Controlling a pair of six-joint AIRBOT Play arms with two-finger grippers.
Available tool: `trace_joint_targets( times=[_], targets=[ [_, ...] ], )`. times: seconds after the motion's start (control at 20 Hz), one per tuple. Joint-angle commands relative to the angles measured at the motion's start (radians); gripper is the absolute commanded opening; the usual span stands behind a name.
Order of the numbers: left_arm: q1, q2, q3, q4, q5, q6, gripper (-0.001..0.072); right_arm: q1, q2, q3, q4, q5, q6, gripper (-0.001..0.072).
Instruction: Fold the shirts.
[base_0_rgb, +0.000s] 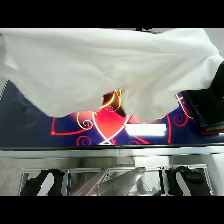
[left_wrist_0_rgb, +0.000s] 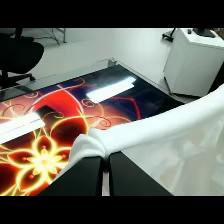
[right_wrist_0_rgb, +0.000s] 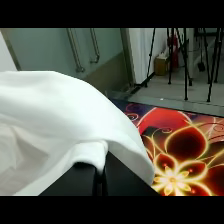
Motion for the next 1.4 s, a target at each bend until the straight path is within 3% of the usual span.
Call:
trace_joint_targets(
  times=[0.0,0.2,0.35,0.4,0.45,0.5,0.55,0.6,0.65,0.85,0.95,1.0,1.15,1.35],
  targets=[
    [-0.013,-0.022,-0.070,0.022,-0.018,0.026,0.0034,-0.002,-0.106,0.018,-0.018,0.113,-0.016,0.0019],
    [-0.154,-0.233,-0.232,0.024,0.031,0.146,0.0034,0.000,-0.376,-0.053,-0.017,0.175,-0.016,0.0020],
    [-0.216,-0.489,-0.283,0.023,0.203,0.225,0.0035,-0.002,-0.628,-0.122,-0.019,0.114,-0.017,0.0021],
    [-0.221,-0.586,-0.264,0.023,0.255,0.228,0.0038,-0.005,-0.715,-0.121,-0.021,0.066,-0.017,0.0079],
    [-0.216,-0.691,-0.223,0.021,0.275,0.213,0.0147,-0.017,-0.794,-0.114,-0.018,0.014,-0.016,0.0285],
    [-0.201,-0.783,-0.165,0.023,0.253,0.166,0.0348,-0.036,-0.853,-0.095,-0.011,-0.002,-0.014,0.0428],
    [-0.167,-0.869,-0.094,0.022,0.181,0.096,0.0433,-0.061,-0.897,-0.065,-0.011,0.016,-0.012,0.0464],
    [-0.132,-0.935,-0.027,0.024,0.097,0.063,0.0681,-0.092,-0.912,-0.040,-0.015,0.051,-0.012,0.0463],
    [-0.089,-0.985,0.028,0.024,0.004,0.024,0.0713,-0.132,-0.908,-0.025,-0.020,0.092,-0.012,0.0463],
    [0.072,-1.049,0.082,0.034,-0.261,-0.100,0.0700,-0.290,-0.830,-0.024,-0.056,0.276,-0.012,0.0463],
    [0.108,-1.022,0.003,0.123,-0.344,-0.113,0.0590,-0.330,-0.788,-0.066,-0.114,0.360,-0.001,0.0459],
    [0.113,-0.994,-0.066,0.179,-0.357,-0.112,0.0587,-0.339,-0.763,-0.109,-0.153,0.383,0.019,0.0459],
    [0.110,-0.880,-0.359,0.315,-0.297,-0.054,0.0587,-0.339,-0.678,-0.281,-0.247,0.338,0.042,0.0458],
    [0.105,-0.795,-0.669,0.447,-0.164,-0.033,0.0587,-0.343,-0.620,-0.475,-0.253,0.239,0.041,0.0459]
  ],
)
